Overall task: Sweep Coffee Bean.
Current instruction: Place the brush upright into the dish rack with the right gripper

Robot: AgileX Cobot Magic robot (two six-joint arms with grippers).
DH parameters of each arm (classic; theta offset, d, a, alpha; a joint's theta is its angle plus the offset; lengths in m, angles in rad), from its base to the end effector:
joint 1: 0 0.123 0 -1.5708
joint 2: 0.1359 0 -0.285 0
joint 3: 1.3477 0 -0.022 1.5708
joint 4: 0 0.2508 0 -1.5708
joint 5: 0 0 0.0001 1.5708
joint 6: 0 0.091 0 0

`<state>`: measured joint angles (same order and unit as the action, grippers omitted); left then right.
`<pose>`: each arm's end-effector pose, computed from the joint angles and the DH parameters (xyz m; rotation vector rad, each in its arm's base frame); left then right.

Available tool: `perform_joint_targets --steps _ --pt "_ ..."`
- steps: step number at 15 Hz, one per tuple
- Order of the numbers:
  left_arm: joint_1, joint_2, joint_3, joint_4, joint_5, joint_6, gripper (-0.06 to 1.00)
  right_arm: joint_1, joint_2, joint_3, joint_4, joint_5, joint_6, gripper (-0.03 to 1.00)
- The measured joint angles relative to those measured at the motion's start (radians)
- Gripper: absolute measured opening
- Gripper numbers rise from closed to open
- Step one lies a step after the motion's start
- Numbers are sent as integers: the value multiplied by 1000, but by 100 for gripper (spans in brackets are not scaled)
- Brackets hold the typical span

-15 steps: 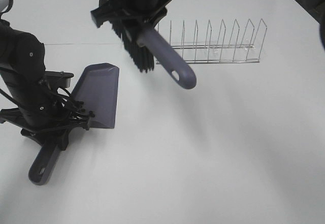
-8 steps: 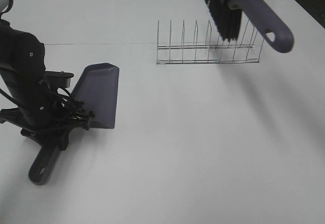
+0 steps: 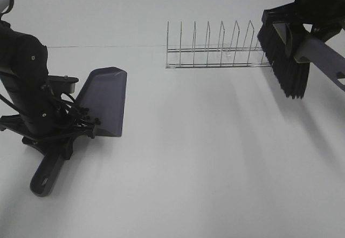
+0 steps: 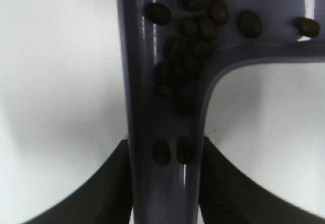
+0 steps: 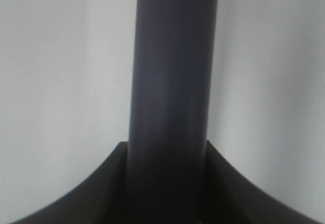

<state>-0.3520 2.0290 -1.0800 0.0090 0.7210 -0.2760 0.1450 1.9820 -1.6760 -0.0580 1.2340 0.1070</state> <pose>0.3178 -0.1161 0.0921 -0.1296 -3.1293 -0.0146 0.4049 0.0541 0.2432 -0.0814 3.0158 -0.0613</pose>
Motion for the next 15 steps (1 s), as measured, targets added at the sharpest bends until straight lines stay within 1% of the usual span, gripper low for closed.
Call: perform_joint_targets --steps 5,9,13,15 --pt "0 0 0 0 0 0 35 11 12 13 0 -1 21 32" --pt "0 0 0 0 0 0 35 85 60 13 -30 -2 40 32" --pt "0 0 0 0 0 0 35 84 106 13 -73 -33 62 32" --pt "0 0 0 0 0 0 35 84 108 13 -60 -60 62 32"
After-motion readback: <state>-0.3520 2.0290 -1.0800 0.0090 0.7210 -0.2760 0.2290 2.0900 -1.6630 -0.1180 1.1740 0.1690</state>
